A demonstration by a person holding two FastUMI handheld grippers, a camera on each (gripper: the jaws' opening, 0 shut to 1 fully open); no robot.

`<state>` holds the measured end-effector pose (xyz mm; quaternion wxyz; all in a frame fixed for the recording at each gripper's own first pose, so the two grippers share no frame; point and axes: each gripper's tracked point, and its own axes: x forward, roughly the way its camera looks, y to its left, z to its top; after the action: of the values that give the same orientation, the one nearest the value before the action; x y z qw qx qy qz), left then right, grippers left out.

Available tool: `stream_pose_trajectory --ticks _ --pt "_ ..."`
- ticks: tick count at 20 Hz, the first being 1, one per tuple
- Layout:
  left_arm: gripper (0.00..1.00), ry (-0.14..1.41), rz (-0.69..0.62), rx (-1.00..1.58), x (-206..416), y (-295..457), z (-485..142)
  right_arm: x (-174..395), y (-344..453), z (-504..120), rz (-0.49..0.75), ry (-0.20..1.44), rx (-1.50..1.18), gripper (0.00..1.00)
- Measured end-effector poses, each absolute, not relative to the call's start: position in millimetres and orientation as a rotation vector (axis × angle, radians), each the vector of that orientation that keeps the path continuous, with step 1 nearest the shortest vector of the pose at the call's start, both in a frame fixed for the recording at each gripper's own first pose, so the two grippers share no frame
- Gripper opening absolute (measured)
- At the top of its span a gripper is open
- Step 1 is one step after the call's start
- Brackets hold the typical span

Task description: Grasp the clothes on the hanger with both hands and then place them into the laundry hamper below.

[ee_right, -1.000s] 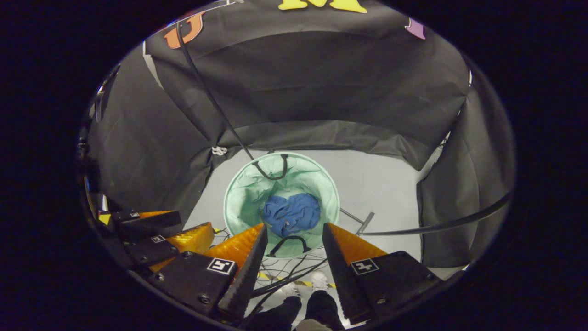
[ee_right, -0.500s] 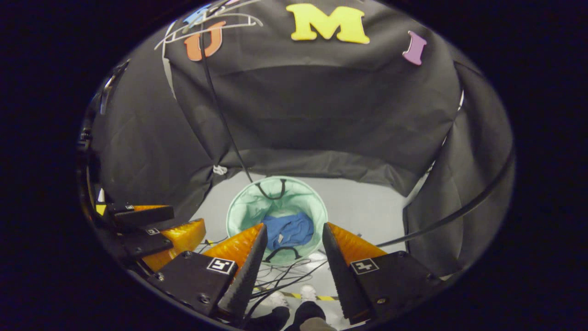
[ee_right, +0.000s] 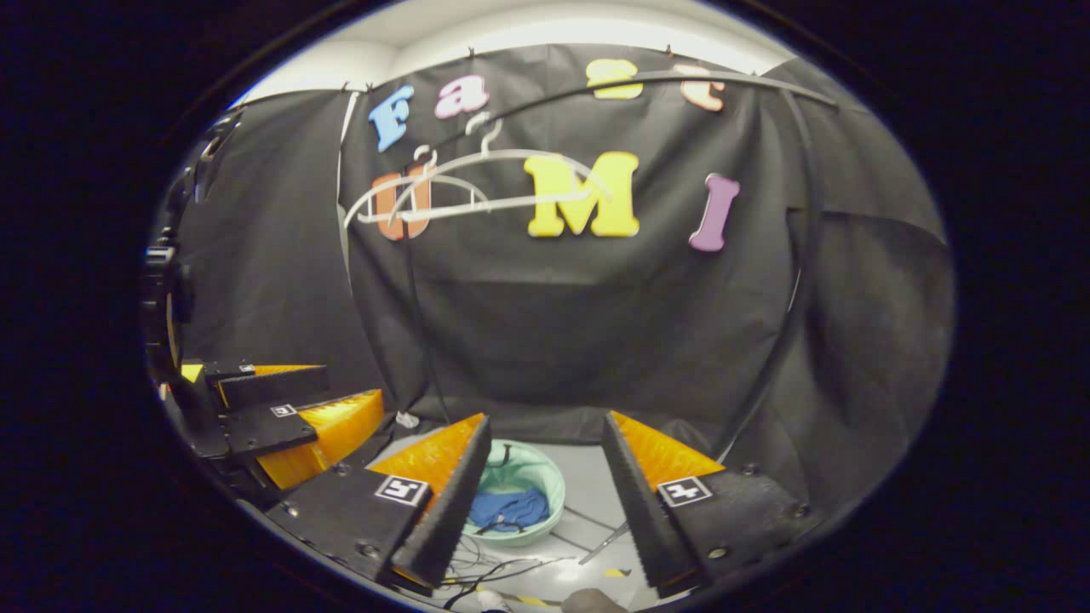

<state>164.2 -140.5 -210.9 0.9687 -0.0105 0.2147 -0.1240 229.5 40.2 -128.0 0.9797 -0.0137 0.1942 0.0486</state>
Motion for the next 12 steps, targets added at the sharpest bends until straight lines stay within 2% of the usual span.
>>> stream_pose_trajectory --ticks 1,2,3,4,7,8,10,12 --pt "0.97 0.394 -0.238 -0.019 154 -139 -191 218 28 -113 0.1 0.351 -0.02 0.93" --pt "0.92 0.36 -0.221 -0.019 143 -140 -173 205 16 -94 0.11 0.308 -0.011 1.0" --pt "1.0 0.33 -0.199 -0.021 129 -139 -156 191 7 -77 0.119 0.272 -0.001 1.0" --pt "0.92 0.301 -0.17 -0.021 118 -138 -137 178 -3 -67 0.13 0.241 0.009 1.0" --pt "0.92 0.219 -0.073 -0.016 85 -136 -94 141 -33 -13 0.173 0.143 0.021 1.0" --pt "0.94 0.203 -0.044 -0.019 74 -133 -86 131 -39 0 0.182 0.113 0.017 1.0" --pt "1.0 0.187 -0.006 -0.025 46 -129 -73 105 -44 12 0.208 0.088 0.012 1.0" --pt "1.0 0.169 0.022 -0.018 26 -128 -60 90 -51 16 0.225 0.075 0.042 1.0"
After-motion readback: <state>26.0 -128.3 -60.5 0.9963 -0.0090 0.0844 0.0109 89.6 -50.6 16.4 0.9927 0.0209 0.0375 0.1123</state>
